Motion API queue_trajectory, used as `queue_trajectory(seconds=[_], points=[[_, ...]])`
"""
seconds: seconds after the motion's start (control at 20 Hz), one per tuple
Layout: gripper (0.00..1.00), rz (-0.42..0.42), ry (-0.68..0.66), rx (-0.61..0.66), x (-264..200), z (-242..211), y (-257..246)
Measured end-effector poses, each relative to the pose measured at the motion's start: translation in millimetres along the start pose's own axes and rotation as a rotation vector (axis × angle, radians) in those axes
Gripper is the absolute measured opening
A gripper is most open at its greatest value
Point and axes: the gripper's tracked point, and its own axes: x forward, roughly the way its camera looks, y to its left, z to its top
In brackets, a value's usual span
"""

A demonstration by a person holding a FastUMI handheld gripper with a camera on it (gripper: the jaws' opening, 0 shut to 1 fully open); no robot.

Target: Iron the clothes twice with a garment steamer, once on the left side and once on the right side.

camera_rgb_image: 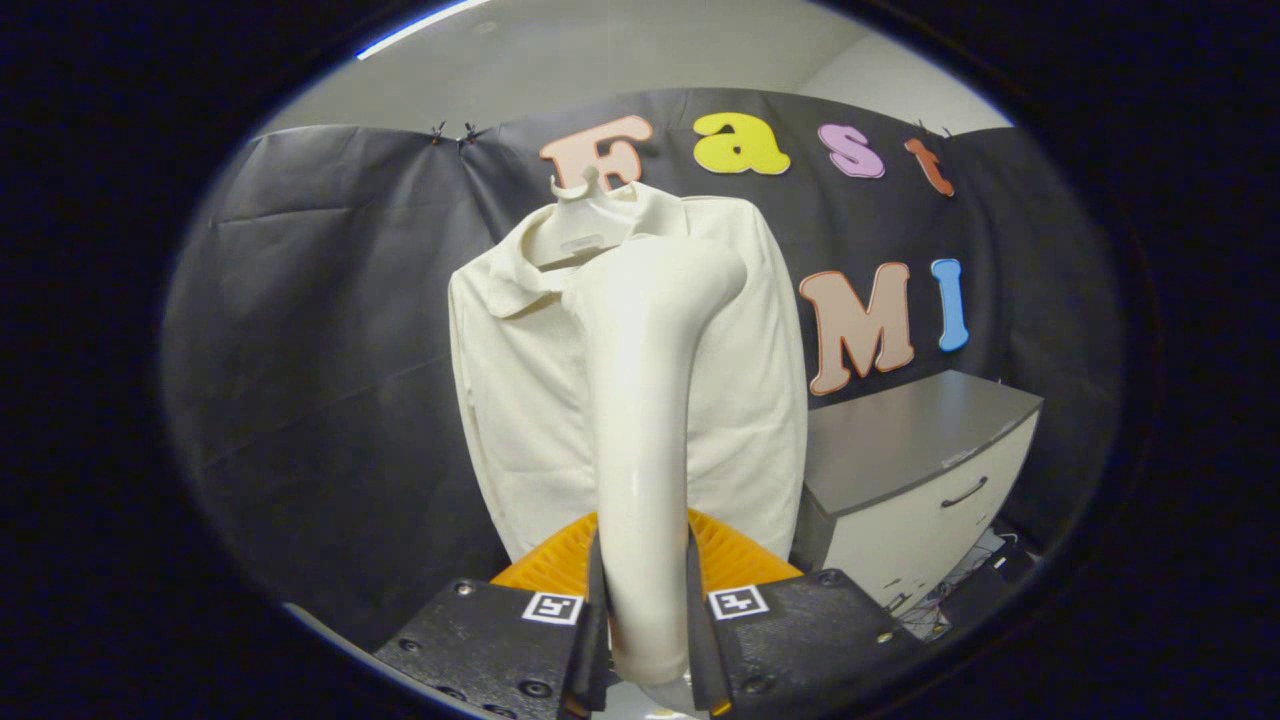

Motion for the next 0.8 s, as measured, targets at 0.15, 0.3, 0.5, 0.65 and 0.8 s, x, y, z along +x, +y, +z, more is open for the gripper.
queue_trajectory(seconds=[0.15, 0.3, 0.5, 0.65, 0.8], points=[[0.32, 0.012, -0.003, -0.005, 27.7, 4.8, -10.6], [0.32, 0.029, -0.008, -0.021, 54.7, 5.2, -18.3], [0.31, 0.03, 0.003, -0.017, 83.5, -8.7, -31.0], [0.31, 0.045, -0.012, -0.035, 96.5, -16.4, -34.9], [0.32, 0.05, 0.044, -0.015, 111.8, -41.1, -39.9]])
